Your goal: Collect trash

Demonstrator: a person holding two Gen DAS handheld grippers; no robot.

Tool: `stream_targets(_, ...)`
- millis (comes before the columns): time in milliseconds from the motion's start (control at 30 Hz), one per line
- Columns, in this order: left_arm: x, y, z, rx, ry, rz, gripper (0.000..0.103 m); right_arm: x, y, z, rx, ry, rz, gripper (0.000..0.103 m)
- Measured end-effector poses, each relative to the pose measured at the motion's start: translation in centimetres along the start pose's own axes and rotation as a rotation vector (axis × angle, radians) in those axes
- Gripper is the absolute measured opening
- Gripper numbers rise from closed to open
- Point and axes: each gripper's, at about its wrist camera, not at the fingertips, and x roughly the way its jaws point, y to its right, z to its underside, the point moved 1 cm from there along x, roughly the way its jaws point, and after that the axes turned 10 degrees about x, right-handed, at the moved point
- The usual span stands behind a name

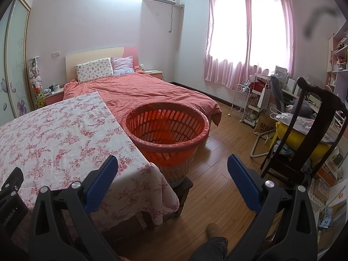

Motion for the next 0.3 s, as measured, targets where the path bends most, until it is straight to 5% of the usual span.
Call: stream_targets(300, -0.02, -0.21, 0.15, 0.002, -0.002, 0.002, 0.1, 0.0, 0.05, -0.07, 0.001, -0.001, 0.0, 0.098)
